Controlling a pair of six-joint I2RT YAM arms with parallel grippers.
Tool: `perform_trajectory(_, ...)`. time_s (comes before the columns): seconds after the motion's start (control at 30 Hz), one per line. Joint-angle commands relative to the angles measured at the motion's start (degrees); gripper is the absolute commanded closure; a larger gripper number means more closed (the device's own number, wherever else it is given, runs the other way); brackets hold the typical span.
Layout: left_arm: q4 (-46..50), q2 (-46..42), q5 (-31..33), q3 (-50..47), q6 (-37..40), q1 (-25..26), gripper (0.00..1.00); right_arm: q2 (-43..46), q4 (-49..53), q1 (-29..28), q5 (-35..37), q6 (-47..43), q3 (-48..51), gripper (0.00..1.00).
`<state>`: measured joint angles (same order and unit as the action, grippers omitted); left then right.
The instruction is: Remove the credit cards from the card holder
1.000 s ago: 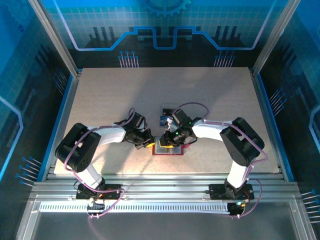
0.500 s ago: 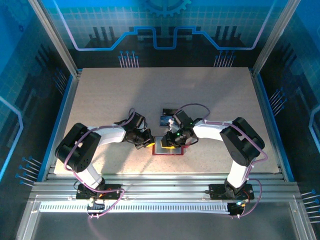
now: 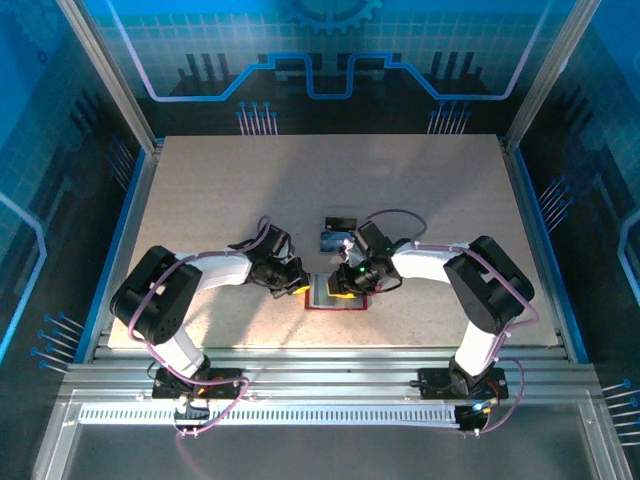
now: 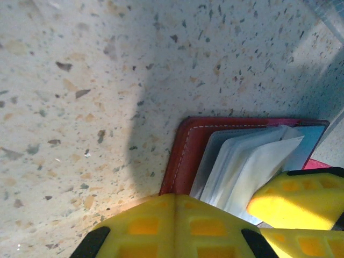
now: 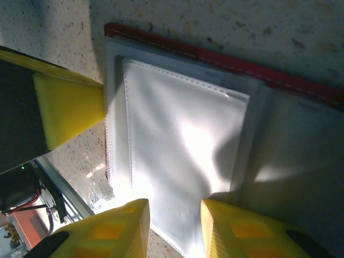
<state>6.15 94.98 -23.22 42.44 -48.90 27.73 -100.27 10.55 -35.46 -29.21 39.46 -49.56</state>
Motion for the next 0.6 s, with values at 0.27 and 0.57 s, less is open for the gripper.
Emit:
perform_trajectory(0.27,3.51,-6.31,1.59,1.50,0.28,1.77,0.94,0.78,-4.60,1.54,-2.30,1.80,4.80,0.68)
perform_trajectory(0.57,2.15,-5.60,-0.41,2.83,-1.71,4.15,0.85,0.52,-7.44,2.05,-3.55,2.97,6.22,0.69)
